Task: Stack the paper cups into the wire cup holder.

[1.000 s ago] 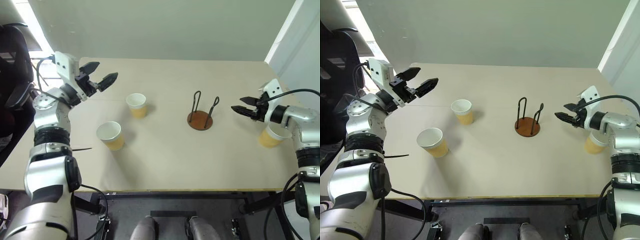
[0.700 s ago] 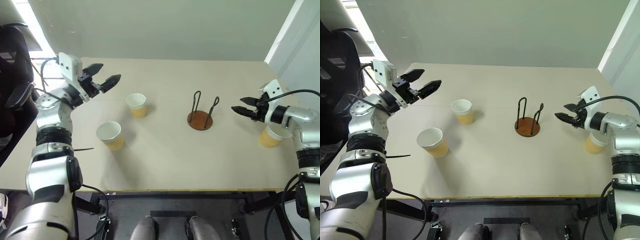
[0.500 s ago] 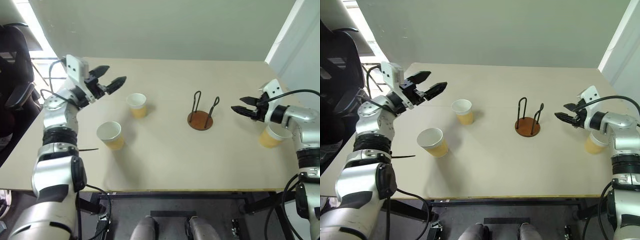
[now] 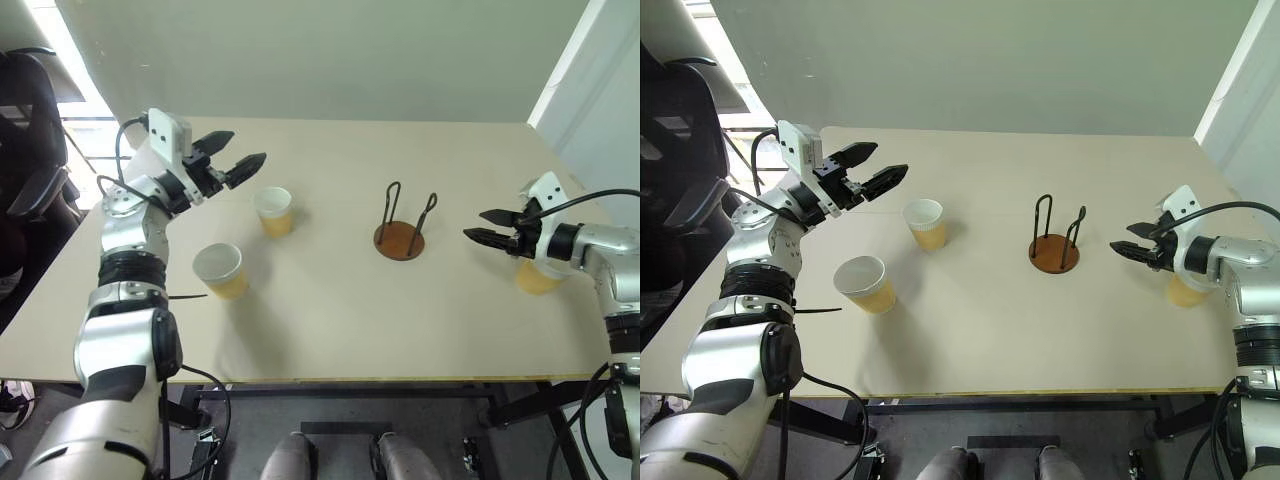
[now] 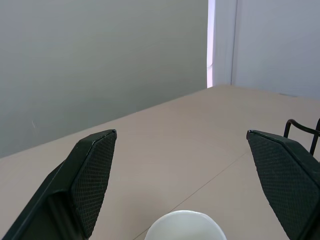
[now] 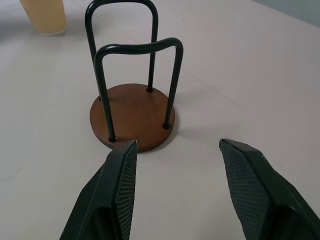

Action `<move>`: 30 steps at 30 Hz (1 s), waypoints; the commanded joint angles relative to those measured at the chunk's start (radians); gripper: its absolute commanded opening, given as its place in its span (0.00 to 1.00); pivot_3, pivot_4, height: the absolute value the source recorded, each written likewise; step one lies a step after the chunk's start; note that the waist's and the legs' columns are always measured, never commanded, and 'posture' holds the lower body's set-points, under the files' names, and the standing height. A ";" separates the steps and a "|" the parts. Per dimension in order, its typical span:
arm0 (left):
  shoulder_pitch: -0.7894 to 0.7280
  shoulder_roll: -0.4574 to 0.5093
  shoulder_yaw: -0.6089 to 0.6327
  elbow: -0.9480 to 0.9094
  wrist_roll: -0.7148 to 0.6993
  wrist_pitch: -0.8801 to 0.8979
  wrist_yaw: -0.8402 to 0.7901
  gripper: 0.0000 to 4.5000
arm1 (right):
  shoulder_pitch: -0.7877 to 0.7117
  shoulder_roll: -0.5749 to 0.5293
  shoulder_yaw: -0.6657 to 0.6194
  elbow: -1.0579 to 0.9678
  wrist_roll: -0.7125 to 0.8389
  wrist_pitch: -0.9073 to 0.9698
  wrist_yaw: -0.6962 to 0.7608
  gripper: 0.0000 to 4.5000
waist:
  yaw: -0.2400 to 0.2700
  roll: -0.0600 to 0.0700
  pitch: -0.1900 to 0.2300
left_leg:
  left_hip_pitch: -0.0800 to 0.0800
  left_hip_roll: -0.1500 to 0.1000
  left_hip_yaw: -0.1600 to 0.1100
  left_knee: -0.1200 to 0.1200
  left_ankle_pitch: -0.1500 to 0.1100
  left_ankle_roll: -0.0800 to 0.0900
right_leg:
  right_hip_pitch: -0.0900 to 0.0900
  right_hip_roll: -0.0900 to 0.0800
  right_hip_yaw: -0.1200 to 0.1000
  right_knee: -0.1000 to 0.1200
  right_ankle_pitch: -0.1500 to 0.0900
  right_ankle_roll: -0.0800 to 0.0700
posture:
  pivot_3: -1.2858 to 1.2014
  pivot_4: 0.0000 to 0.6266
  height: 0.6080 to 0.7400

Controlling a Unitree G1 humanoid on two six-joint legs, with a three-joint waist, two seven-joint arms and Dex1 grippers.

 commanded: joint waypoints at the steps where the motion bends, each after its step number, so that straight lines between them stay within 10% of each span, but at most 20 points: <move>1: -0.032 0.021 0.008 -0.003 -0.004 -0.016 -0.005 0.99 | 0.005 -0.017 -0.041 -0.054 0.031 0.030 -0.001 0.59 | 0.000 0.000 0.000 | 0.000 0.000 0.000 0.000 0.000 0.000 | 0.000 0.000 0.000 0.000 0.000 0.000 | 0.52 0.24 1.00; 12: -0.039 0.022 0.010 0.013 -0.003 -0.025 0.000 0.99 | 0.183 0.024 -0.028 -0.370 0.146 0.235 -0.022 0.59 | 0.003 0.000 0.000 | 0.000 0.000 0.000 0.000 0.000 0.000 | 0.001 0.000 -0.001 -0.001 -0.001 0.001 | 0.52 0.24 1.00; 30: -0.008 0.032 -0.037 -0.050 0.002 -0.043 -0.184 0.99 | 0.176 0.162 0.004 -0.304 0.039 0.087 -0.193 0.59 | 0.002 0.000 0.000 | 0.000 0.000 0.000 0.001 0.003 0.000 | 0.001 0.000 0.000 -0.001 0.001 0.001 | 0.52 0.24 1.00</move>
